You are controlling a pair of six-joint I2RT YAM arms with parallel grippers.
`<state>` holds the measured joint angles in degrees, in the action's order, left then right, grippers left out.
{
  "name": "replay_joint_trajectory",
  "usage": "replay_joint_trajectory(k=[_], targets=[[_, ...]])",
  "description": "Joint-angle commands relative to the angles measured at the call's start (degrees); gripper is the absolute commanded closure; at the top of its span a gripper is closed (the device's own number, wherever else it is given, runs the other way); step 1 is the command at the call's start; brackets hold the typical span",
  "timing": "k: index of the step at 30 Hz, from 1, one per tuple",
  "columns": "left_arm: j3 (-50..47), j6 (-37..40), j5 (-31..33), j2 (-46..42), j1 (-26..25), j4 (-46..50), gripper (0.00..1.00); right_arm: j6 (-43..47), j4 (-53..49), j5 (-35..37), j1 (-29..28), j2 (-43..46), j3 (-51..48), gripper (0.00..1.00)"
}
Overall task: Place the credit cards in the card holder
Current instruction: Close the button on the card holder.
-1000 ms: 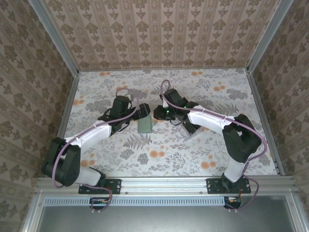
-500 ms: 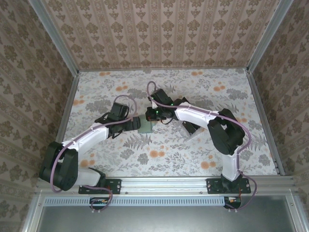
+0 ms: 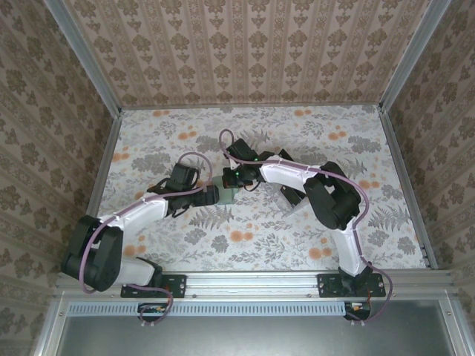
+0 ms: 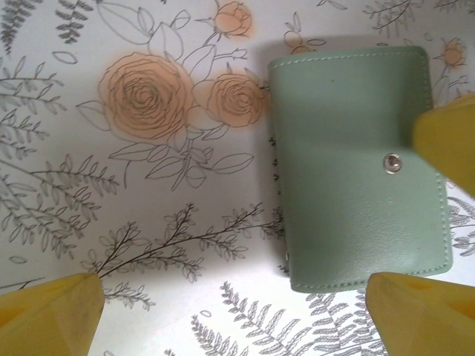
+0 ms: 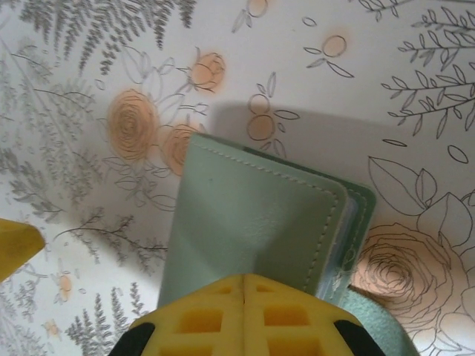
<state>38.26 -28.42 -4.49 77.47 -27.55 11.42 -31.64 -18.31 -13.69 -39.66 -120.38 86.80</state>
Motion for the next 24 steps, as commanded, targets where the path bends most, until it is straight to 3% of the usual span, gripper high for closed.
replay_joint_trajectory(k=[1, 24], targets=[[-0.82, 0.89, -2.42, 0.79, 0.15, -3.29, 0.0, 0.47, -1.02, 1.28, 0.72, -0.96, 0.04, 1.0], [-0.04, 1.43, -0.89, 8.38, -0.34, -4.64, 0.0, -0.09, 0.34, 0.55, 1.51, -1.61, -1.38, 1.0]])
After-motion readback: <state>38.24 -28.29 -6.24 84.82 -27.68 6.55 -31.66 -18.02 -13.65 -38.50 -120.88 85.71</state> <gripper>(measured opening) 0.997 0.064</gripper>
